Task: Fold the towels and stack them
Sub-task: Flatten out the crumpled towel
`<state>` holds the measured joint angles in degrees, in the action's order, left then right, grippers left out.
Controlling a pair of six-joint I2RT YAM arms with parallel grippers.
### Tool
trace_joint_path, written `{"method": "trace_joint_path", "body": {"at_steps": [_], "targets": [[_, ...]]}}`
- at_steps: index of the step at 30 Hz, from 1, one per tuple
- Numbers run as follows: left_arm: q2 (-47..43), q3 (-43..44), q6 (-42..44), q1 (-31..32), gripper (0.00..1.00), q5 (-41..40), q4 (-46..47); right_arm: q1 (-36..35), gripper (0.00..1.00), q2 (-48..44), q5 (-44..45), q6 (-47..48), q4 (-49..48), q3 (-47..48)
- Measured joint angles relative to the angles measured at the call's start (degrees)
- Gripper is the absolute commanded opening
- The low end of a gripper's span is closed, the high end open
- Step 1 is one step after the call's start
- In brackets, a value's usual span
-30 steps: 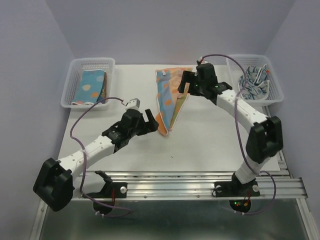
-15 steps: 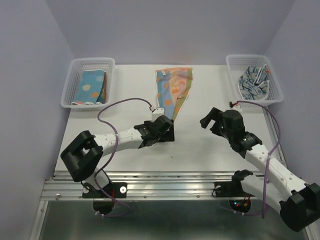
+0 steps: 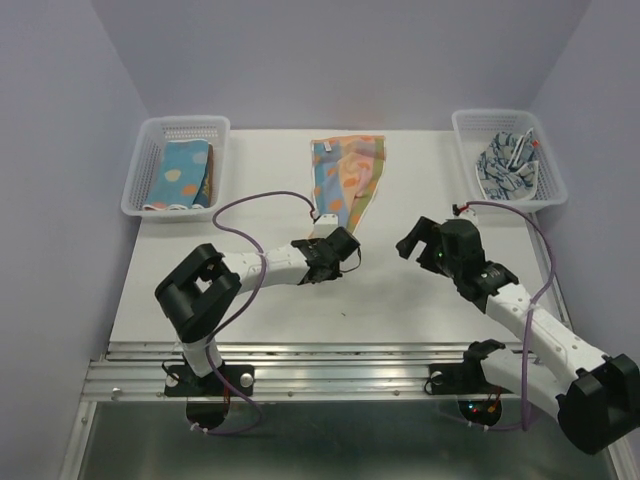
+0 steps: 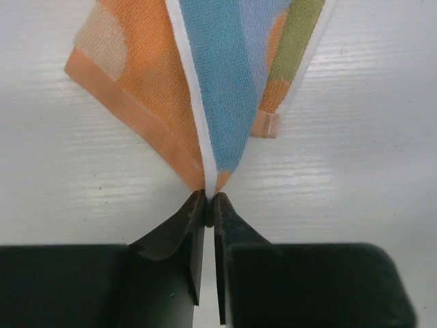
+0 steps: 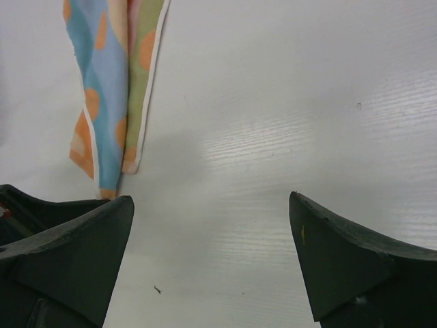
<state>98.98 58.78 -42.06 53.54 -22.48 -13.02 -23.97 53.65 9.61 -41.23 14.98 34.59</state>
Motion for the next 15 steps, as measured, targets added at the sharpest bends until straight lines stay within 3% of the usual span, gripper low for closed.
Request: {"method": "trace_joint_path", "body": {"at_steps": [1, 10, 15], "targets": [[0.0, 0.24, -0.2, 0.0, 0.0, -0.33, -0.22, 0.0, 1.0, 0.7, -0.68, 0.33, -0.31, -0.13], [-1.42, 0.83, -0.13, -1.84, 0.0, -2.62, -1.64, -1.86, 1.0, 7.06, -5.31, 1.53, -2.67, -0.61], [-9.2, -2.38, 0.24, -5.33, 0.0, -0.37, 1.27, -7.43, 1.0, 12.39, -5.31, 1.27, -4.15, -0.35]]}}
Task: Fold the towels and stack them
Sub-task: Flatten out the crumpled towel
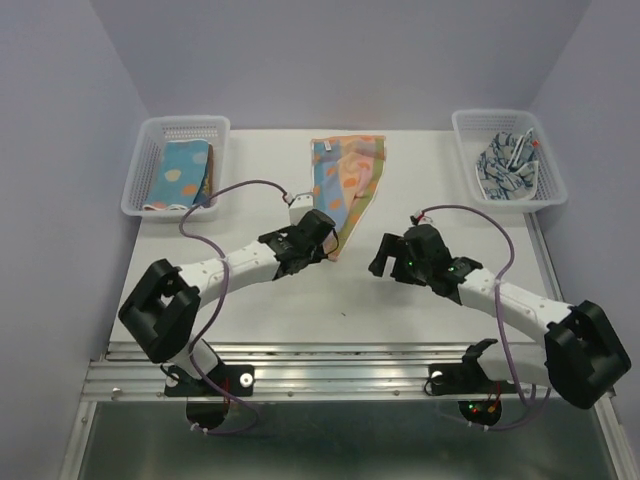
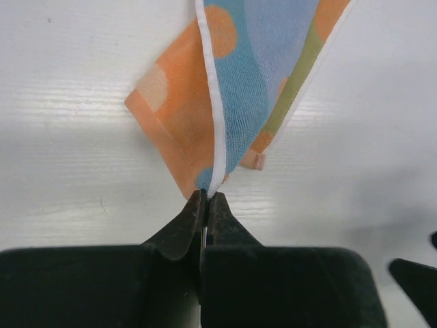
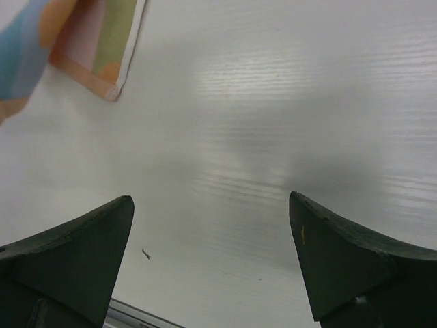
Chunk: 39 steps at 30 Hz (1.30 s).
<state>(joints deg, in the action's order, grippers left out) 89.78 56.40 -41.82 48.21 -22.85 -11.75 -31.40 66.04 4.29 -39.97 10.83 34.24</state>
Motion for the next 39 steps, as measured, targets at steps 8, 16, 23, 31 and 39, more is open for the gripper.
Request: {"method": "trace_joint_path", "body": {"at_steps": [8, 16, 23, 31, 39], "targets": [[-7.13, -2.47, 0.46, -9.99, 0.0, 6.82, 5.64, -9.64, 0.93, 16.98, 3.19, -4.92, -2.64, 10.05], [-6.99, -3.96, 0.55, -16.31, 0.0, 13.75, 9.05, -16.09, 0.79, 31.89, 13.35, -8.83, 2.16, 27.54], [-5.86, -6.36, 0.87, -19.12, 0.0, 18.49, 11.56, -19.1, 0.7, 41.68, 19.54, -12.15, 8.57, 36.26], [-5.86, -9.05, 0.92, -21.05, 0.0, 20.87, 13.05, -19.69, 0.67, 44.26, 23.82, -14.95, 12.31, 38.05], [-5.86, -9.55, 0.96, -21.35, 0.0, 21.92, 14.78, -19.69, 0.56, 44.61, 25.22, -15.78, 12.68, 38.14]]}}
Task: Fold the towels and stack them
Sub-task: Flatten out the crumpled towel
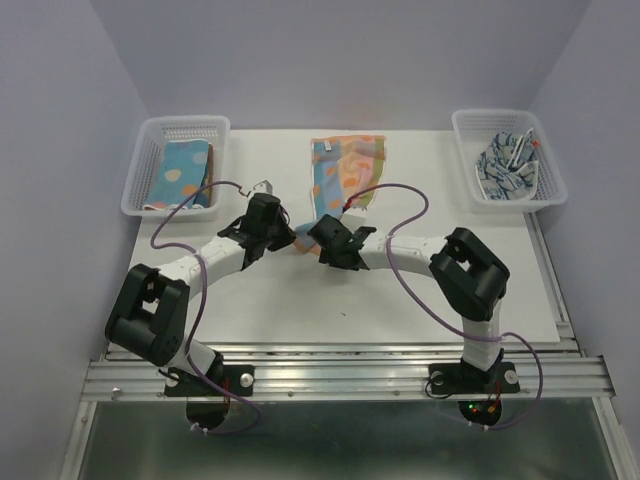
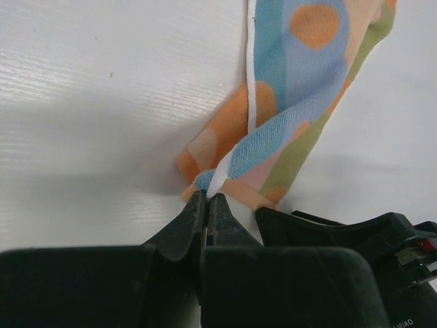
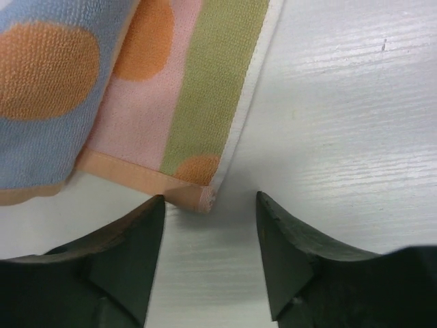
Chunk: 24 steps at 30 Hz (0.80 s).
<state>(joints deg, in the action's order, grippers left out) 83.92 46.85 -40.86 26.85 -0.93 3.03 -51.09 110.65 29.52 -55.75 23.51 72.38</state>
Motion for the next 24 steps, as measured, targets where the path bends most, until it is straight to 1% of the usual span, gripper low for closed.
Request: {"method": "trace_joint_path", "body": {"at_steps": [2, 3, 4, 8, 9, 10, 11, 12, 14, 18, 21, 24], "targets": [[0.0, -0.35, 0.04, -0.11, 0.0, 0.2, 0.22, 0.0, 0.5, 0.39, 0.52, -0.04, -0.02, 0.39], [0.0, -0.5, 0.07, -0.22, 0.0, 0.37, 0.2, 0.0, 0.44, 0.61, 0.68, -0.04, 0.0, 0.68], [0.0, -0.52, 0.07, -0.31, 0.0, 0.44, 0.22, 0.0, 0.4, 0.96, 0.9, -0.02, -0.09, 0.98], [0.0, -0.57, 0.09, -0.44, 0.0, 0.5, 0.61, 0.02, 0.27, 1.29, 1.09, 0.04, -0.63, 1.07], [0.0, -0.57, 0.09, -0.61, 0.0, 0.52, 0.63, 0.0, 0.18, 1.33, 1.09, 0.22, -0.72, 1.07], [0.0, -0.59, 0.09, -0.7, 0.0, 0.5, 0.66, 0.0, 0.13, 1.36, 1.07, 0.33, -0.85, 1.07], [0.0, -0.66, 0.09, -0.7, 0.0, 0.52, 0.68, 0.0, 0.03, 1.33, 1.03, 0.61, -1.22, 0.96], [0.0, -0.79, 0.09, -0.72, 0.0, 0.52, 0.74, 0.0, 0.01, 1.33, 1.03, 0.72, -1.4, 0.92], [0.0, -1.16, 0.07, -0.72, 0.0, 0.52, 0.85, 0.0, 0.01, 0.83, 0.87, 1.14, -2.84, -0.11], [-0.22, -2.19, -0.09, -0.72, 0.0, 0.94, 1.14, 0.0, 0.01, -2.97, 0.04, 2.05, -4.81, -5.29], [-1.31, -3.32, -0.44, -0.72, 0.0, 1.7, 1.05, 0.0, 0.01, -8.26, -1.11, 3.08, -4.92, -10.84], [-4.2, -5.03, -1.46, -0.72, 0.0, 2.43, 1.01, 0.0, 0.01, -17.11, -1.86, 3.74, -3.87, -16.59]]}}
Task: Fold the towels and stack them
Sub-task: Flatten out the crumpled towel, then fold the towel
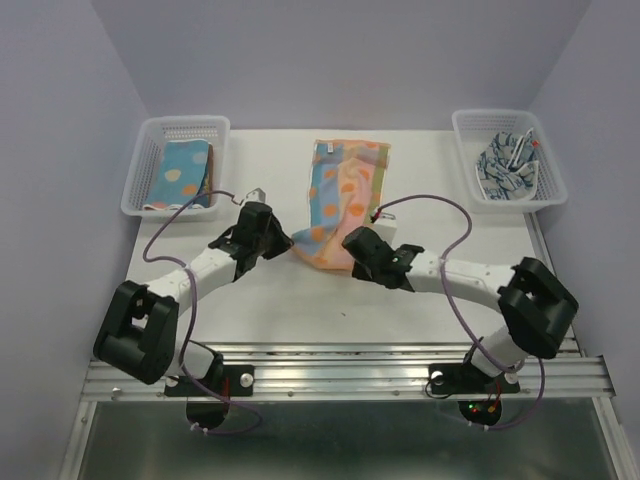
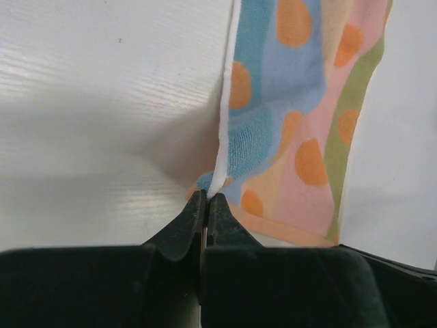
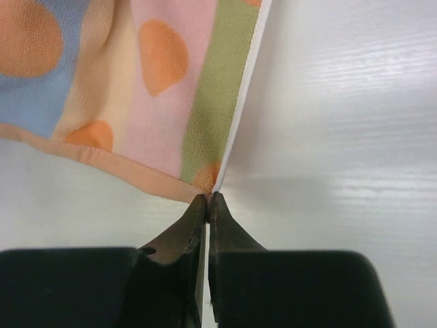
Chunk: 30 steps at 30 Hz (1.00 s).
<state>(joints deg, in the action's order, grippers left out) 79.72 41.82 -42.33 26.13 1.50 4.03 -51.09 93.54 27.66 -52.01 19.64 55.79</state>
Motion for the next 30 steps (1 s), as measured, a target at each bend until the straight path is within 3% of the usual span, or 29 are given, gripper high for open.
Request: {"method": "trace_joint_path", "body": {"at_steps": [8, 15, 22, 30], "targets": [[-14.43, -7.76, -3.28, 0.35, 0.0, 2.69, -3.39, 0.0, 0.01, -26.01, -6.86, 1.38, 4.46, -11.67], [-33.16, -12.66, -7.23, 7.65, 0.0, 2.8, -14.14, 0.0, 0.01, -41.94, -15.28, 1.2, 12.39, -16.83], [-41.75, -17.51, -13.27, 15.67, 0.0, 4.5, -22.36, 0.0, 0.01, -45.2, -25.97, 0.61, 16.48, -19.34], [-35.69, -13.92, -17.44, 18.45, 0.0, -2.43, -24.63, 0.0, 0.01, -44.89, -20.24, 0.33, 18.47, -19.04]]}}
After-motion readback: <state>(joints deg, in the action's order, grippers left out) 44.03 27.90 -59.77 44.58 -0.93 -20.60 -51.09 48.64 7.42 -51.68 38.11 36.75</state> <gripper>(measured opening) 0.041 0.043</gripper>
